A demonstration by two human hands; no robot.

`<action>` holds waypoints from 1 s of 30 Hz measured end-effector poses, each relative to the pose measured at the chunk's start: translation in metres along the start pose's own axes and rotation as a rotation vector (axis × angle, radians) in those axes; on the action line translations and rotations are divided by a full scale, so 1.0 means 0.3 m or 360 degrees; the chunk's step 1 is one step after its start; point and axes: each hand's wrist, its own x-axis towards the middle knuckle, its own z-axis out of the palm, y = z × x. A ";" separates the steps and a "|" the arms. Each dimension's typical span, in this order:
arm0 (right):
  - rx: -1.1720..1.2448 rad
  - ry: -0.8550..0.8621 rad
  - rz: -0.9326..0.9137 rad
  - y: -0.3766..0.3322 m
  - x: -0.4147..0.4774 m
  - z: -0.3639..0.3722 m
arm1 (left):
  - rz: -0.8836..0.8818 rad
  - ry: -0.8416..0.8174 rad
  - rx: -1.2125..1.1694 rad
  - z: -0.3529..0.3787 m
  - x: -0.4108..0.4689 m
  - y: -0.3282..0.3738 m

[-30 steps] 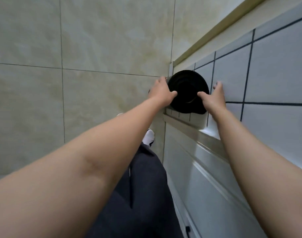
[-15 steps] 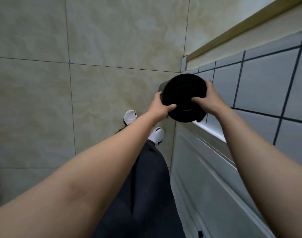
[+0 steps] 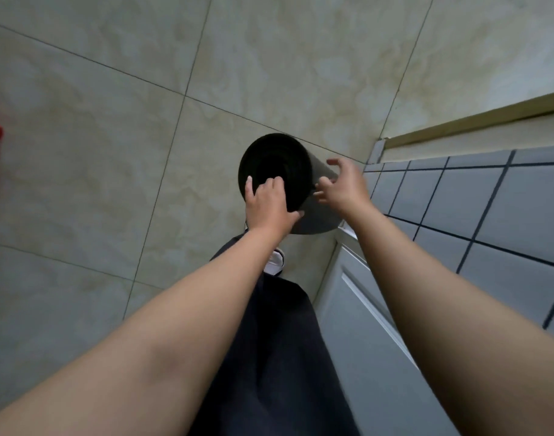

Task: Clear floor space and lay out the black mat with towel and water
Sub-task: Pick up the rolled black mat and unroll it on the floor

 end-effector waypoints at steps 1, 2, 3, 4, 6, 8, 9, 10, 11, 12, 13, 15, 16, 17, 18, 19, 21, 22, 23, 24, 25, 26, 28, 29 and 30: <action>0.0012 -0.0129 0.0010 -0.003 -0.005 0.037 | -0.0084 -0.0014 -0.0070 0.008 0.010 -0.029; 0.0033 -0.0222 0.0007 -0.001 0.000 0.071 | -0.0137 -0.0010 -0.0152 0.020 0.025 -0.057; 0.0041 -0.0283 -0.0028 -0.004 0.002 0.102 | -0.0188 0.0000 -0.0237 0.027 0.041 -0.085; 0.0025 -0.0321 -0.0099 0.010 0.001 0.141 | -0.0247 0.0014 -0.0344 0.046 0.041 -0.117; -0.0053 -0.0323 -0.0245 0.016 0.001 0.178 | -0.0293 0.0012 -0.0486 0.024 0.056 -0.150; -0.0205 -0.0329 -0.0419 0.032 -0.016 0.233 | -0.0320 0.0039 -0.0565 0.010 0.042 -0.195; -0.0282 -0.0325 -0.0506 0.040 -0.031 0.270 | -0.0334 0.0061 -0.0576 0.013 0.025 -0.231; -0.0327 -0.0310 -0.0592 0.044 -0.041 0.300 | -0.0344 0.0086 -0.0594 0.012 0.011 -0.266; -0.0351 -0.0314 -0.0651 0.048 -0.050 0.318 | -0.0355 0.0104 -0.0604 0.008 -0.002 -0.291; -0.0360 -0.0345 -0.0712 0.052 -0.067 0.362 | -0.0392 0.0113 -0.0627 0.010 -0.026 -0.344; -0.0381 -0.0387 -0.0741 0.054 -0.083 0.401 | -0.0426 0.0127 -0.0659 0.005 -0.046 -0.393; -0.0472 -0.0489 -0.0746 0.074 -0.102 0.468 | -0.0504 0.0131 -0.0731 -0.007 -0.077 -0.490; -0.0518 -0.0547 -0.0748 0.086 -0.114 0.517 | -0.0541 0.0134 -0.0780 -0.016 -0.098 -0.554; -0.0563 -0.0585 -0.0746 0.095 -0.124 0.550 | -0.0560 0.0134 -0.0835 -0.022 -0.113 -0.610; -0.0597 -0.0622 -0.0745 0.107 -0.138 0.606 | -0.0593 0.0126 -0.0895 -0.020 -0.139 -0.689; -0.0619 -0.0647 -0.0732 0.116 -0.140 0.638 | -0.0612 0.0105 -0.0950 -0.023 -0.154 -0.750; -0.0650 -0.0679 -0.0706 0.138 -0.160 0.753 | -0.0672 0.0026 -0.1122 -0.023 -0.193 -0.926; -0.0677 -0.0690 -0.0702 0.146 -0.167 0.789 | -0.0710 -0.0004 -0.1239 -0.027 -0.207 -0.990; -0.0711 -0.0706 -0.0711 0.152 -0.172 0.820 | -0.0763 -0.0018 -0.1332 -0.032 -0.221 -1.051; -0.0732 -0.0724 -0.0726 0.158 -0.195 0.901 | -0.0820 -0.0028 -0.1380 -0.039 -0.251 -1.150; -0.0742 -0.0727 -0.0730 0.162 -0.219 0.974 | -0.0843 -0.0036 -0.1395 -0.044 -0.275 -1.240; -0.0746 -0.0727 -0.0731 0.163 -0.240 1.049 | -0.0852 -0.0033 -0.1363 -0.041 -0.293 -1.330; -0.0733 -0.0692 -0.0724 0.163 -0.286 1.177 | -0.0854 -0.0001 -0.1291 -0.033 -0.325 -1.471; -0.0755 -0.0667 -0.0732 0.158 -0.315 1.280 | -0.0858 0.0005 -0.1307 -0.037 -0.354 -1.568; -0.0796 -0.0645 -0.0747 0.153 -0.332 1.343 | -0.0853 -0.0021 -0.1355 -0.036 -0.369 -1.638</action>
